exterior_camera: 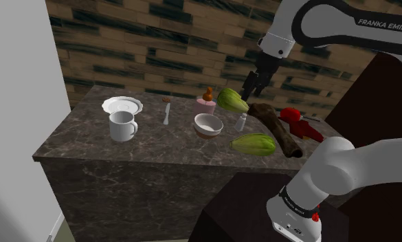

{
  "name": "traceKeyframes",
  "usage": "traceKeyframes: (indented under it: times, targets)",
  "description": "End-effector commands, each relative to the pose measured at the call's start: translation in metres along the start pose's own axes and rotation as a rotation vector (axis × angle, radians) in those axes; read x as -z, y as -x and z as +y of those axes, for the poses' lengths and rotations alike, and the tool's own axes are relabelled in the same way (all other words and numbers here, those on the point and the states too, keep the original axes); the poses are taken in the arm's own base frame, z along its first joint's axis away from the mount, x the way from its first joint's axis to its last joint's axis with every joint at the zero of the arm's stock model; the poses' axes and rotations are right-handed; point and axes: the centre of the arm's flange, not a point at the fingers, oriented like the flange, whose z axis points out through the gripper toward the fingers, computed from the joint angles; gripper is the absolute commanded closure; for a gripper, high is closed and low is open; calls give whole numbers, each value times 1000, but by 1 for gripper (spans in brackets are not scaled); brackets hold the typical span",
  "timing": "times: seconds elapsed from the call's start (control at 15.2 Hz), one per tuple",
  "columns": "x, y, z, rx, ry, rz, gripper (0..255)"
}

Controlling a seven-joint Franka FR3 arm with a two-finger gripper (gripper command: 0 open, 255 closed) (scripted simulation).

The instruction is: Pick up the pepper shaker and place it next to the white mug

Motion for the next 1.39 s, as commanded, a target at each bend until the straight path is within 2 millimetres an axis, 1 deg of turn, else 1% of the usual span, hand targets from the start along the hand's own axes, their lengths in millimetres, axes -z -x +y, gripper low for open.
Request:
traceKeyframes:
  times: [0.0, 0.66, 1.32]
  targets:
    - [0, 0, 0, 0, 0, 0, 0]
    - [-78, -37, 93, -15, 49, -8, 0]
    - [-153, -72, 189, -31, 97, -16, 0]
